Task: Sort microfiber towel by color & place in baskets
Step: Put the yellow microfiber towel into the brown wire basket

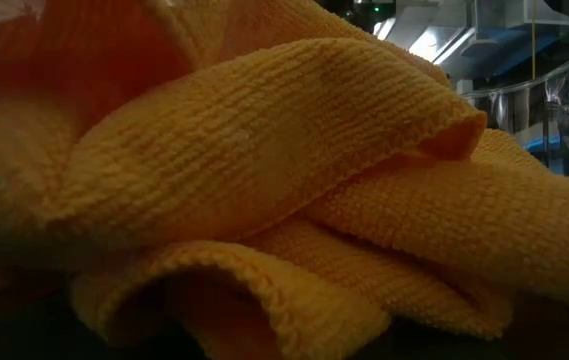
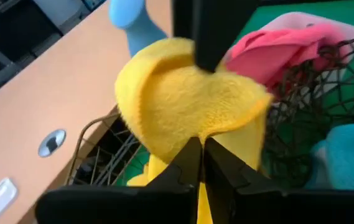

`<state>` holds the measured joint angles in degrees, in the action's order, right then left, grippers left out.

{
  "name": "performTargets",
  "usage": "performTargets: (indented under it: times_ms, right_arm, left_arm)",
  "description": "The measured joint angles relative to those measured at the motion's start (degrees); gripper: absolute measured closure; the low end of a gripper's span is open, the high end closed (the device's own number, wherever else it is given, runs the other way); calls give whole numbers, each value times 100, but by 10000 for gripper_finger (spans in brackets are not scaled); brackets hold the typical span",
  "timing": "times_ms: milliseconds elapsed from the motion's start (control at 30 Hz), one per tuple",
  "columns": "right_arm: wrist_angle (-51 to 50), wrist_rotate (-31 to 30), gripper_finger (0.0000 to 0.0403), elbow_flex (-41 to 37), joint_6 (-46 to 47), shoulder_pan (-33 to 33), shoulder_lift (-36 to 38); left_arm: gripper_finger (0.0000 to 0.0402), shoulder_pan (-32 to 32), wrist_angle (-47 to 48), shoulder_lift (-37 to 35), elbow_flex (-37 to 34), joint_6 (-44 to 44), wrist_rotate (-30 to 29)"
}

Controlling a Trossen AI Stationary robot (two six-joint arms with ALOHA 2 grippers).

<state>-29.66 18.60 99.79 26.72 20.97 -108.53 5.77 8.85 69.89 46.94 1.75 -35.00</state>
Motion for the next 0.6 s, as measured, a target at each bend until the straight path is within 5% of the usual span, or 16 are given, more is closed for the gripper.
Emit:
performTargets:
  times_ms: [367, 600]
  right_arm:
    - [-4, 539, 157, 0, -2, 2, 0]
    - [-4, 539, 157, 0, -2, 7, 0]
  left_arm:
    - [400, 488, 2357, 0, 2, -926, -190]
    - [386, 576, 2672, 0, 2, -1085, -120]
